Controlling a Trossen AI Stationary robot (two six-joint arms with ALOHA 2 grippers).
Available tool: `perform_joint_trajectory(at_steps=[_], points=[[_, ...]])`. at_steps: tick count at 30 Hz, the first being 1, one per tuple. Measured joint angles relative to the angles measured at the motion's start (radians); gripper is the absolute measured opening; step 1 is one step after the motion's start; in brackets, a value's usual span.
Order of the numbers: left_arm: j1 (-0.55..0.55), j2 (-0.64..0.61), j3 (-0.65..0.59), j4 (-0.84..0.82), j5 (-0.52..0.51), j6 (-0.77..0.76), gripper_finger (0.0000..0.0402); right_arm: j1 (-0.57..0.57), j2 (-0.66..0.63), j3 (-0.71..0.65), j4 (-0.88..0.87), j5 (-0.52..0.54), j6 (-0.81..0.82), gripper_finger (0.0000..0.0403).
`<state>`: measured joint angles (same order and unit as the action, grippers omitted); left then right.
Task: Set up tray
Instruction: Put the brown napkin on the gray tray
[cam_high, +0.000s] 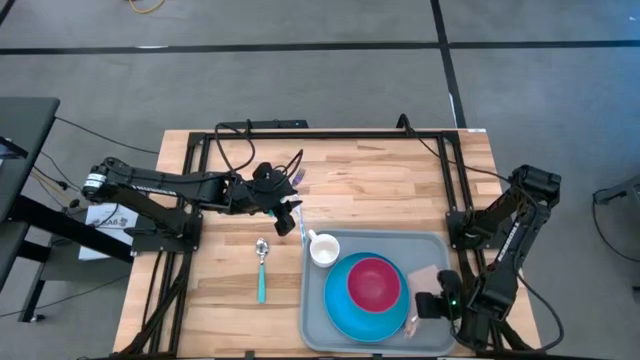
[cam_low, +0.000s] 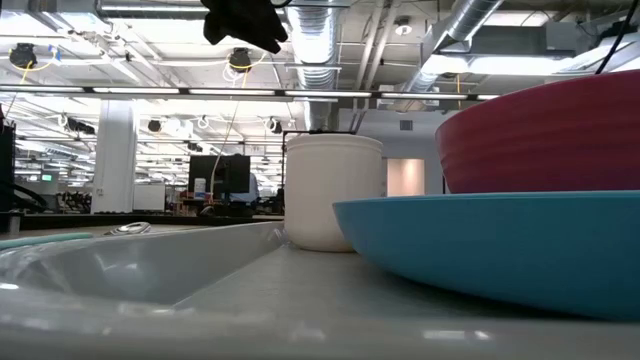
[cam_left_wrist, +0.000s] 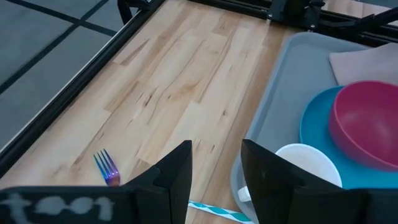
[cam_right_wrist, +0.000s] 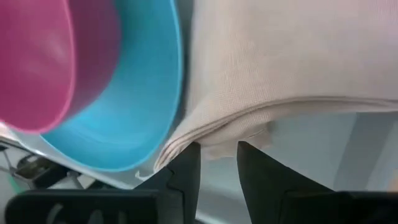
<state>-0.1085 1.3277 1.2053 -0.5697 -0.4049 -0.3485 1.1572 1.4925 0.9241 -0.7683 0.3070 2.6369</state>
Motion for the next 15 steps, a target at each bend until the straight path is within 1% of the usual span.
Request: perform_joint_trajectory(at_steps=[3, 6, 9, 12, 15], points=[[0.0, 0.0, 0.0, 0.0, 0.001, 0.0, 0.0127, 0.0, 0.0, 0.0, -0.014, 0.005, 0.001, 0.0098], [0.0, 0.0, 0.0, 0.0, 0.001, 0.0, 0.0127, 0.0, 0.0, 0.0, 0.011, 0.012, 0.003, 0.0098], [0.0, 0.0, 0.0, 0.0, 0.0, 0.0, 0.0127, 0.008, 0.0, 0.009, 0.025, 0.05, 0.001, 0.0098], [0.0, 0.0, 0.0, 0.0, 0.0, 0.0, 0.0127, 0.021, 0.0, 0.034, -0.006, 0.107, -0.008, 0.0098], [0.0, 0.0, 0.0, 0.0, 0.0, 0.0, 0.0127, 0.031, 0.0, 0.043, -0.06, 0.118, -0.004, 0.0098]])
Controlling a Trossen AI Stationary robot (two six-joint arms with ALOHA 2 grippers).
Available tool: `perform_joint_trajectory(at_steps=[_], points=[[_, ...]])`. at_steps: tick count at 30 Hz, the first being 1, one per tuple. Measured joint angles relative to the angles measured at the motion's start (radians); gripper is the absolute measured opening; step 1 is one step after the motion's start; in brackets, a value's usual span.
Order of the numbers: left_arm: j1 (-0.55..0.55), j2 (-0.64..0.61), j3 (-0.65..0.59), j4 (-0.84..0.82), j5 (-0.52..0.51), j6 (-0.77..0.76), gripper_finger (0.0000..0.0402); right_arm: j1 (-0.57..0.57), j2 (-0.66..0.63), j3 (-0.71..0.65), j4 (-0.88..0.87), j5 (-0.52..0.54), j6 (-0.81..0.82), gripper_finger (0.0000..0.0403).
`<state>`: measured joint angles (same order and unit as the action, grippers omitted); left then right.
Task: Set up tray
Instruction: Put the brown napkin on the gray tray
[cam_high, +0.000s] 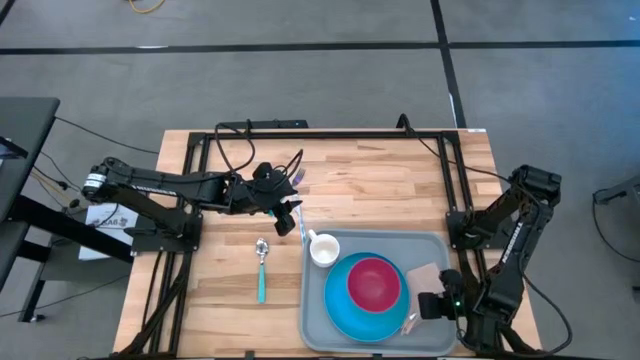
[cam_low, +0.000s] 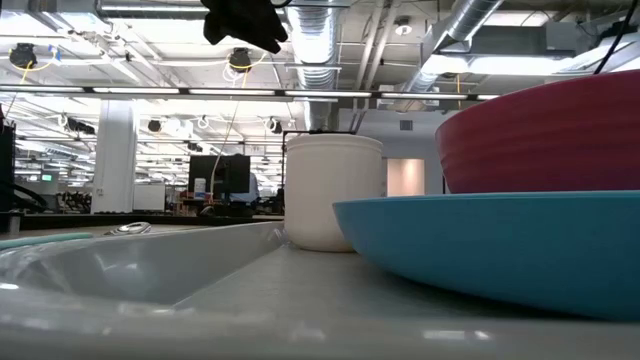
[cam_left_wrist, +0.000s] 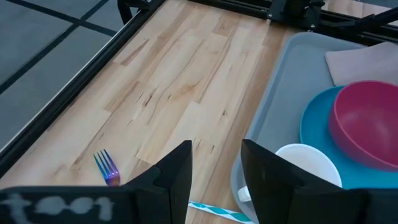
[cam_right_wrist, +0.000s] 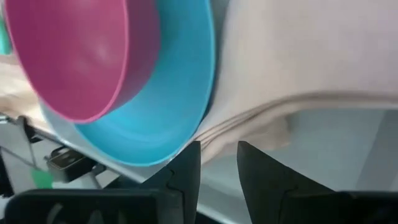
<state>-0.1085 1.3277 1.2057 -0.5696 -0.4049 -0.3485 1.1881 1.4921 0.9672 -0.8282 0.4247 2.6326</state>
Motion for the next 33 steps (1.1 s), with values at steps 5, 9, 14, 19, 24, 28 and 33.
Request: perform_joint_trajectory(at_steps=[5, 9, 14, 19, 24, 28, 33], points=[[0.0, 0.0, 0.0, 0.0, 0.0, 0.0, 0.0127, -0.001, 0.0, 0.0, 0.007, -0.003, 0.005, 0.0098], [0.0, 0.0, 0.0, 0.0, 0.0, 0.0, 0.0127, -0.001, 0.0, 0.0, 0.007, -0.003, 0.019, 0.0098], [0.0, 0.0, 0.0, 0.0, 0.001, 0.0, 0.0127, -0.032, 0.028, 0.0, -0.017, -0.011, 0.066, 0.0098], [0.0, 0.0, 0.0, 0.0, 0.001, 0.0, 0.0127, -0.058, 0.05, 0.0, -0.032, -0.046, 0.101, 0.0098], [0.0, 0.0, 0.0, 0.0, 0.0, 0.0, 0.0127, -0.065, 0.036, 0.0, -0.004, -0.057, 0.114, 0.0098], [0.0, 0.0, 0.0, 0.0, 0.0, 0.0, 0.0127, -0.063, 0.006, 0.025, 0.004, -0.058, 0.115, 0.0098], [0.0, 0.0, 0.0, 0.0, 0.0, 0.0, 0.0127, -0.063, 0.007, 0.043, -0.027, -0.08, 0.124, 0.0098]])
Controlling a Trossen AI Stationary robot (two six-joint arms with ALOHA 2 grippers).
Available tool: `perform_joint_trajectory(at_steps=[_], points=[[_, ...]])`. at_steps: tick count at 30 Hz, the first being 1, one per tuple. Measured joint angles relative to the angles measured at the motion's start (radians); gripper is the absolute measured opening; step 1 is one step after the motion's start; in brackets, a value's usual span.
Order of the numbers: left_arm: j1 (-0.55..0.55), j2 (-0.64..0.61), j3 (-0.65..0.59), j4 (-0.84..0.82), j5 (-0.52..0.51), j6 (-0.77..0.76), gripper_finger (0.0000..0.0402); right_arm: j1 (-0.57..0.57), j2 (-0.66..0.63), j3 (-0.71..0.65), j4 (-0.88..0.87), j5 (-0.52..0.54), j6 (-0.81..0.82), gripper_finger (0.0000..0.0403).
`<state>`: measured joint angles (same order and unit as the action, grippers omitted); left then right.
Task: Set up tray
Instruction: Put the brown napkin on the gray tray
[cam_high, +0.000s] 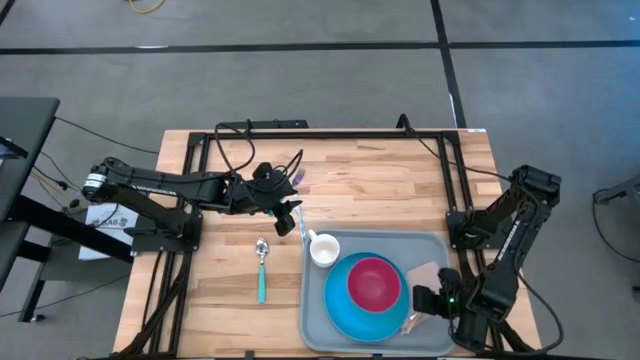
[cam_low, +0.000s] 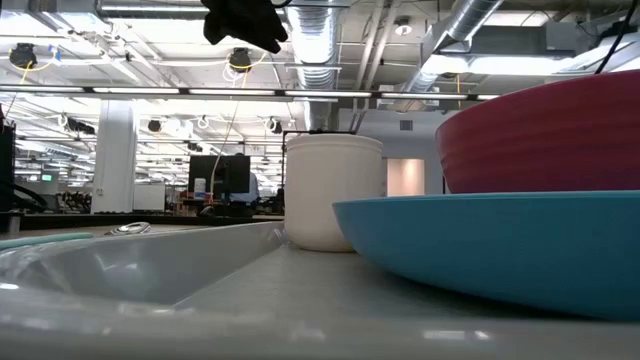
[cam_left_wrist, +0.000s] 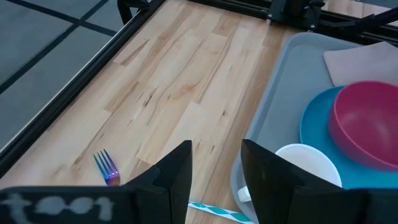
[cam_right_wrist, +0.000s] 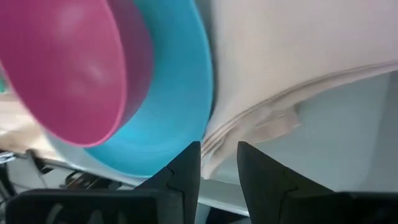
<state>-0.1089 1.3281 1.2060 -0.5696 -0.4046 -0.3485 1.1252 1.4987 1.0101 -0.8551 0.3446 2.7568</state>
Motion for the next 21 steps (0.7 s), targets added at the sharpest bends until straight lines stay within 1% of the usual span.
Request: perform_joint_trajectory(at_steps=[5, 14, 17, 19, 21], points=[[0.0, 0.0, 0.0, 0.0, 0.0, 0.0, 0.0127, -0.008, 0.012, -0.002, -0.03, -0.075, 0.044, 0.0098], [0.0, 0.0, 0.0, 0.0, 0.001, 0.0, 0.0127, -0.008, 0.012, -0.002, -0.158, -0.106, 0.153, 0.0098], [0.0, 0.0, 0.0, 0.0, 0.001, 0.0, 0.0127, -0.01, 0.012, -0.002, -0.158, -0.107, 0.173, 0.0098], [0.0, 0.0, 0.0, 0.0, 0.001, 0.0, 0.0127, -0.009, 0.012, 0.009, -0.177, -0.109, 0.188, 0.0098], [0.0, 0.0, 0.0, 0.0, 0.001, 0.0, 0.0127, -0.006, 0.012, 0.039, -0.233, -0.109, 0.196, 0.0098]])
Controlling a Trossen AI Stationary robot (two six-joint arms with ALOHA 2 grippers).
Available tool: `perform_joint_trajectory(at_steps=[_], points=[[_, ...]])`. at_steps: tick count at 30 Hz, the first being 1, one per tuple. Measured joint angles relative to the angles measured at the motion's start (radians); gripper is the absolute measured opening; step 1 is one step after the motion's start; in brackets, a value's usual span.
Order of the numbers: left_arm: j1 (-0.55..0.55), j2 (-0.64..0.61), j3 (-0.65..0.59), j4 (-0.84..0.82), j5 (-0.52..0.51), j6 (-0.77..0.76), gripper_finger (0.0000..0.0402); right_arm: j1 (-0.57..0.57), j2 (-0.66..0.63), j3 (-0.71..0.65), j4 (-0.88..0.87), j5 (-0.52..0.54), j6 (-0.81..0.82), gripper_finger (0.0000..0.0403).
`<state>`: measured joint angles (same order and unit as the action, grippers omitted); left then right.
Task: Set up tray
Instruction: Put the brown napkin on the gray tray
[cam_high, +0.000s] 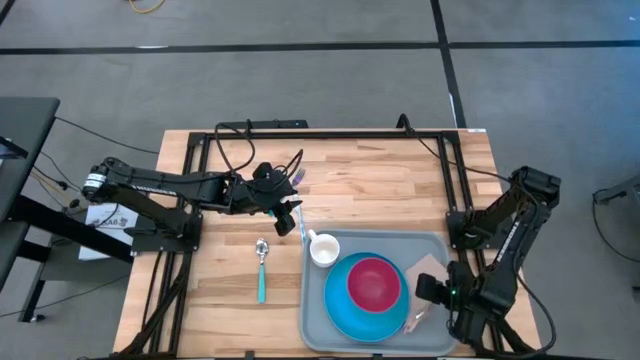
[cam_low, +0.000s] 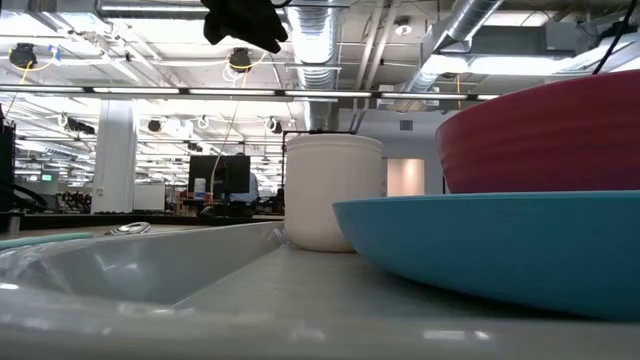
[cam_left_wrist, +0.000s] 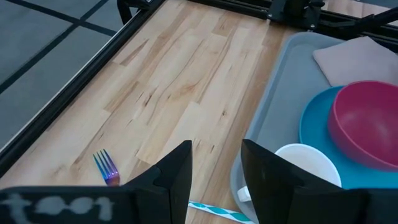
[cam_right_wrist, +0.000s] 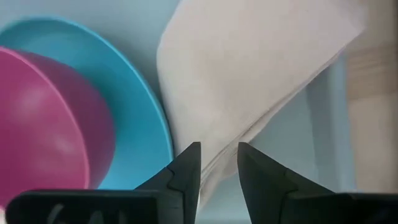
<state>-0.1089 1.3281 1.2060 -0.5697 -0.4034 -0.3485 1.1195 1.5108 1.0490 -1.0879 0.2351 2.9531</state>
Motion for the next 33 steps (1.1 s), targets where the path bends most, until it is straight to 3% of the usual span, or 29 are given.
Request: perform_joint_trajectory(at_steps=[7, 13, 19, 23, 33], points=[[0.0, 0.0, 0.0, 0.0, 0.0, 0.0, 0.0127, 0.024, -0.001, 0.059, -0.137, -0.026, 0.018, 0.0098], [0.0, 0.0, 0.0, 0.0, 0.0, 0.0, 0.0127, 0.041, 0.0, -0.037, 0.009, -0.051, 0.034, 0.0098], [0.0, 0.0, 0.0, 0.0, 0.0, 0.0, 0.0127, 0.041, 0.0, -0.084, -0.06, -0.054, 0.034, 0.0098], [0.0, 0.0, 0.0, 0.0, 0.0, 0.0, 0.0127, 0.021, -0.001, -0.121, -0.102, -0.06, 0.034, 0.0098], [0.0, 0.0, 0.0, 0.0, 0.0, 0.0, 0.0127, -0.092, -0.001, -0.294, 0.064, -0.088, -0.046, 0.0098]])
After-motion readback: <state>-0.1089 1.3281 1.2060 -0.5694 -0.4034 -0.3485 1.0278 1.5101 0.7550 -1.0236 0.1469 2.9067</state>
